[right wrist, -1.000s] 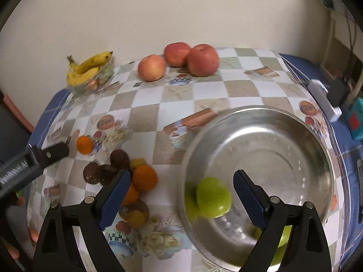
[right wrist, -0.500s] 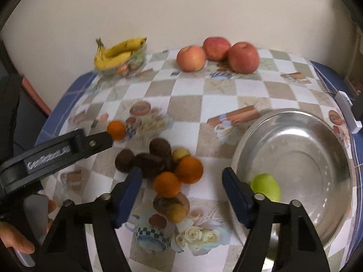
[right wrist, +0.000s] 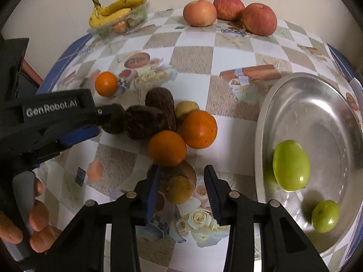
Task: Organize fruits
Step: 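Grasp a dark brown oval fruit with the left tool while the right tool grasps a small yellow fruit, then carry the brown fruit in the left tool while the right tool carries the yellow fruit to the bowl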
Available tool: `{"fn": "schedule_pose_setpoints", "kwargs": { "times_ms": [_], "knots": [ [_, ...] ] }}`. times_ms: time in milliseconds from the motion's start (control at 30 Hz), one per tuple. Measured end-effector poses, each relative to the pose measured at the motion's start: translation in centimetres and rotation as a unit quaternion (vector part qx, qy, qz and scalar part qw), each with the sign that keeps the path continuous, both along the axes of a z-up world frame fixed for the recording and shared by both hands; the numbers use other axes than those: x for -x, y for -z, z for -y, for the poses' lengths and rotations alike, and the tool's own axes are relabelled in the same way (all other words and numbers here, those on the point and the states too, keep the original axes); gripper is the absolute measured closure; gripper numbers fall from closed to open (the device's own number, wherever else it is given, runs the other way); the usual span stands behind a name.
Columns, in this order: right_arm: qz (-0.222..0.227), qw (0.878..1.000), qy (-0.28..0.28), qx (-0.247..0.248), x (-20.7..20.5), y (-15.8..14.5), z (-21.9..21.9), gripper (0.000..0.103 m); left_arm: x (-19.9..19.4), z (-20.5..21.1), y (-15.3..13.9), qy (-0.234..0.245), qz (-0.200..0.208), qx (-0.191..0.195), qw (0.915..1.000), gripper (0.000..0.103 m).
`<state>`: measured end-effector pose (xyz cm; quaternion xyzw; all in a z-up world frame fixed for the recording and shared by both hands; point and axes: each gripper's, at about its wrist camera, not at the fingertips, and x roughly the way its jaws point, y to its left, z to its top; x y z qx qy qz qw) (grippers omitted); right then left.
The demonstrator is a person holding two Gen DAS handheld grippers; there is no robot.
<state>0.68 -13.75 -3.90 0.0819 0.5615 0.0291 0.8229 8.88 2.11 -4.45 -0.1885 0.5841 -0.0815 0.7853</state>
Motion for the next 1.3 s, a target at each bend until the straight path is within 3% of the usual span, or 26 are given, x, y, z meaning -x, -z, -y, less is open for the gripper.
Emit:
{"fn": "schedule_pose_setpoints", "kwargs": {
  "times_ms": [33, 167, 467, 900, 1133, 1300],
  "knots": [
    [-0.002, 1.000, -0.001, 0.001, 0.0, 0.1, 0.0, 0.071, 0.0, 0.1, 0.0, 0.002, -0.001, 0.002, 1.0000, 0.069],
    [-0.003, 1.000, -0.007, -0.002, 0.1, 0.0, -0.1, 0.080, 0.0, 0.0, -0.1, 0.001, -0.002, 0.008, 1.0000, 0.069],
    [-0.004, 1.000, -0.026, 0.006, 0.1, 0.2, -0.7, 0.080, 0.2, -0.6, -0.3, -0.014, -0.003, 0.009, 0.9999, 0.069],
    [-0.019, 0.999, -0.020, -0.021, 0.2, 0.6, -0.6, 0.078, 0.3, -0.6, -0.9, -0.019, -0.004, 0.007, 0.9998, 0.069],
    [0.017, 0.999, 0.007, -0.046, 0.1, -2.0, 1.0, 0.078, 0.3, -0.4, -2.8, -0.019, 0.022, 0.010, 0.9995, 0.069],
    [0.053, 0.995, 0.075, -0.046, -0.8, -4.5, 3.8, 0.078, 0.5, 0.6, -4.6, -0.003, 0.053, -0.004, 0.9986, 0.069]
  ]
}}
